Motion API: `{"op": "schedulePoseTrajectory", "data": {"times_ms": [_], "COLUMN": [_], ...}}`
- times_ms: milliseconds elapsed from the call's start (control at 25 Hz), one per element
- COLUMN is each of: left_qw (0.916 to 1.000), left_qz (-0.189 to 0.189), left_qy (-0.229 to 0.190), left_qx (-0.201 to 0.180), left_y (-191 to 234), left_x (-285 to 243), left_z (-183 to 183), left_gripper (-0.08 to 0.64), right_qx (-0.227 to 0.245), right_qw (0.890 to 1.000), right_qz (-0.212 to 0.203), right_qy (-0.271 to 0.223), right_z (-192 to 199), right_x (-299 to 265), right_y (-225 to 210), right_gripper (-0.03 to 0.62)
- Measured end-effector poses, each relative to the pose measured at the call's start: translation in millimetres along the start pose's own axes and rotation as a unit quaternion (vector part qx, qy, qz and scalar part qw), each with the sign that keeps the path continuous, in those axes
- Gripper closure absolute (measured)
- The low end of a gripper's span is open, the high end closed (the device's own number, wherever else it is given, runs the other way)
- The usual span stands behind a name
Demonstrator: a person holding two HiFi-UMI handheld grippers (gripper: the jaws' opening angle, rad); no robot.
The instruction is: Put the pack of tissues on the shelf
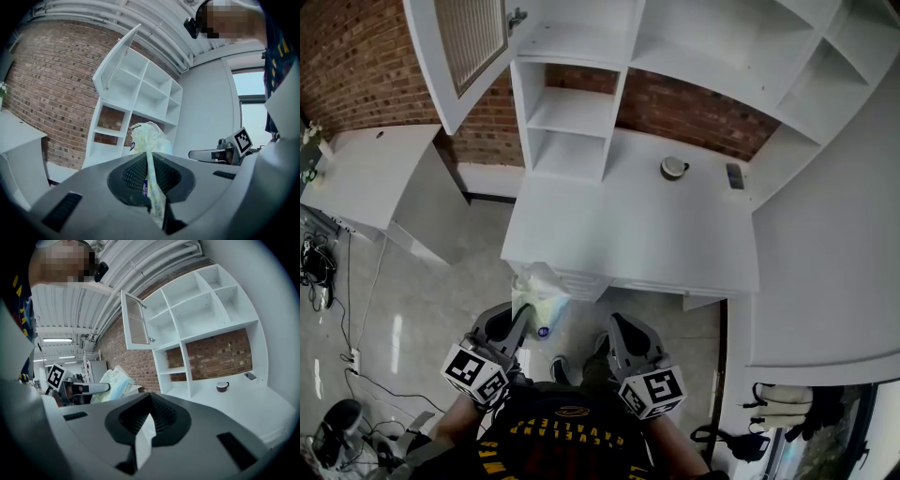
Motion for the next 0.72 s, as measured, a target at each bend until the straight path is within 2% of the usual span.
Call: {"op": "schedulePoseTrajectory", "data": {"times_ms": [240, 520, 720], "left_qw": [0.9998, 0.9983, 0.9964], "left_qz": [-0.019, -0.057, -0.083], "left_qy": [0.002, -0.015, -0.011], "left_qx": [0.000, -0.002, -0.011], "left_y": [19.5, 39.9, 55.7], "left_x": [-25.1, -79.7, -121.7], "left_z": [-5.2, -24.6, -35.8], "left_gripper": [0.541, 0.541, 0.541], "right_qx": [-0.002, 0.012, 0.023], "right_qw": [1.000, 0.998, 0.996], "right_qz": [-0.015, -0.057, -0.083], "right_qy": [0.004, -0.003, -0.001], "right_z": [-3.4, -29.4, -50.1], "right_x": [-33.6, -87.7, -125.8], "right_y": [-25.5, -79.2, -118.6], "right_gripper": [0.597, 0.597, 0.598]}}
Point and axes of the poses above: the fingertips, and each gripper's own axes: x backward along the fingers, y to its left, z out of its underside, the point moved 7 cm from there along x, backward along the fingers, and after that the axes turned 2 degrees about y, right-handed, at the moved point
